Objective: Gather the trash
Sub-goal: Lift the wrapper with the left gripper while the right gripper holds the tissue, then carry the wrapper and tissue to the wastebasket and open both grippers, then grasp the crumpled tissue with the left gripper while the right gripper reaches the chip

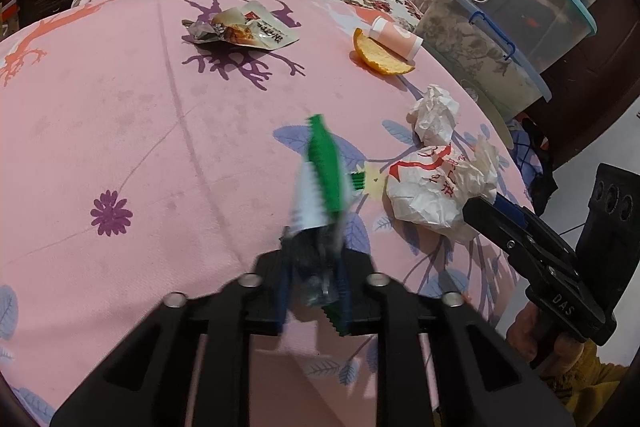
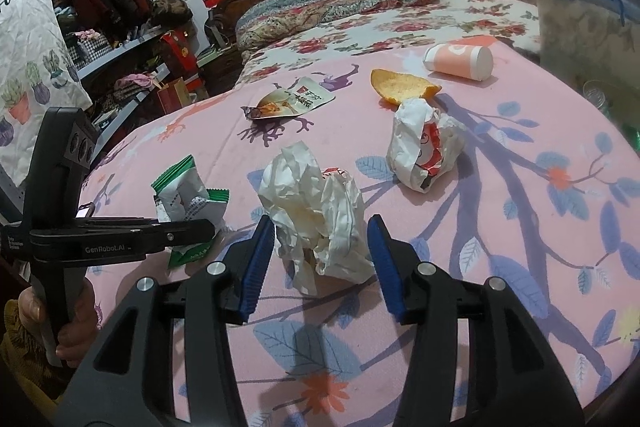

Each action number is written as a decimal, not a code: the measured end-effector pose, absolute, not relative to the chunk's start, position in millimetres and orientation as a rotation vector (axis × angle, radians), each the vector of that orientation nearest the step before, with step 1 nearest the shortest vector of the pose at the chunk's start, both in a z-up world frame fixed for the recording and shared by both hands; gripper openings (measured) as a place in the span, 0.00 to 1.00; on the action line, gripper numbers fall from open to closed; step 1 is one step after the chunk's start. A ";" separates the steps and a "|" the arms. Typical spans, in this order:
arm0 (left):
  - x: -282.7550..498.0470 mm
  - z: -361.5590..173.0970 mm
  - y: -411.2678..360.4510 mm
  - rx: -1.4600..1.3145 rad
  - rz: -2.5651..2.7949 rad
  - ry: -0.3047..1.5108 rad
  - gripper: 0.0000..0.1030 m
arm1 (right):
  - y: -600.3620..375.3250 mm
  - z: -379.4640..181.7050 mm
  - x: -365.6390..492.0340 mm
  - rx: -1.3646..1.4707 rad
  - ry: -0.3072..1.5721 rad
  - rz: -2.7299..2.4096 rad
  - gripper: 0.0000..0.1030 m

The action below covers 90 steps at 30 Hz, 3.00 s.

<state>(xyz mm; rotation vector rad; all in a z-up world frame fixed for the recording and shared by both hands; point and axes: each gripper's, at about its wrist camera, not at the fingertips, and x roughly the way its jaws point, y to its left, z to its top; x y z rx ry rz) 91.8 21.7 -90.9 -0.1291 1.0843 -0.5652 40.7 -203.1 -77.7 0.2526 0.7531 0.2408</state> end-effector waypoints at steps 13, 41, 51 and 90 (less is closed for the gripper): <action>87.2 -72.1 32.5 -0.162 -0.584 1.046 0.06 | -203.4 -74.5 36.1 0.258 0.734 0.247 0.61; 185.2 11.4 -360.4 0.184 -1.162 1.074 0.08 | -526.4 -45.7 22.1 0.619 0.404 -0.201 0.21; 262.8 -51.0 -524.1 0.105 -1.147 1.197 0.53 | -608.3 -87.4 86.7 0.608 0.575 -0.241 0.24; 184.4 -51.1 -96.1 -0.281 -0.789 1.125 0.68 | -380.0 -86.9 131.0 0.592 0.744 0.250 0.34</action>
